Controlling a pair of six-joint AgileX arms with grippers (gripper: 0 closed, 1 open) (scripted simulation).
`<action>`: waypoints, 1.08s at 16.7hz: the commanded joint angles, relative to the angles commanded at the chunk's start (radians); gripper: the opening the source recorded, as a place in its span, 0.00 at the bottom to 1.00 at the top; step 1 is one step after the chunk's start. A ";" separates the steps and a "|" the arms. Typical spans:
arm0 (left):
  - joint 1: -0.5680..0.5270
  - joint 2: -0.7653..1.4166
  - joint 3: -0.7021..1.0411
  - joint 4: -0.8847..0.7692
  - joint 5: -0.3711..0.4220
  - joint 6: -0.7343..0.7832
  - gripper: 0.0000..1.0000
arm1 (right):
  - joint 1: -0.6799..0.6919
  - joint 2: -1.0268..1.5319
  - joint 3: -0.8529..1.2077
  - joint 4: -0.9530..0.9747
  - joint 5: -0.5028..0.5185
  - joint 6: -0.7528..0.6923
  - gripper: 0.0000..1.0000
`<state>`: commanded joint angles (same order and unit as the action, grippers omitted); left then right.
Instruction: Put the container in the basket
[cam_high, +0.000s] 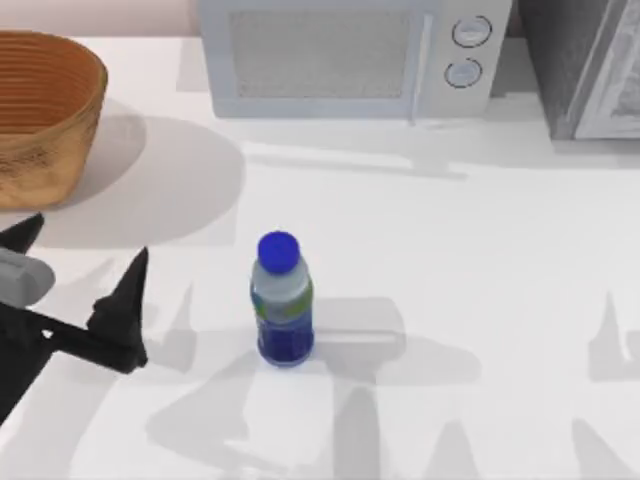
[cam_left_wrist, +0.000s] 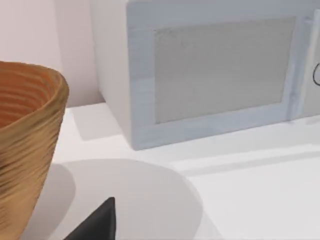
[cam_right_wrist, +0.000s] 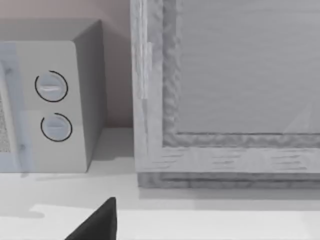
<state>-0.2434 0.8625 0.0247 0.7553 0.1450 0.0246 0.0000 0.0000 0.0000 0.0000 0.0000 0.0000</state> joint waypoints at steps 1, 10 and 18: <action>-0.026 0.105 0.001 0.086 0.015 0.004 1.00 | 0.000 0.000 0.000 0.000 0.000 0.000 1.00; -0.227 0.886 0.019 0.739 0.134 0.035 1.00 | 0.000 0.000 0.000 0.000 0.000 0.000 1.00; -0.270 1.030 0.030 0.863 0.161 0.042 1.00 | 0.000 0.000 0.000 0.000 0.000 0.000 1.00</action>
<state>-0.5136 1.8922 0.0550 1.6186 0.3064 0.0670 0.0000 0.0000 0.0000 0.0000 0.0000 0.0000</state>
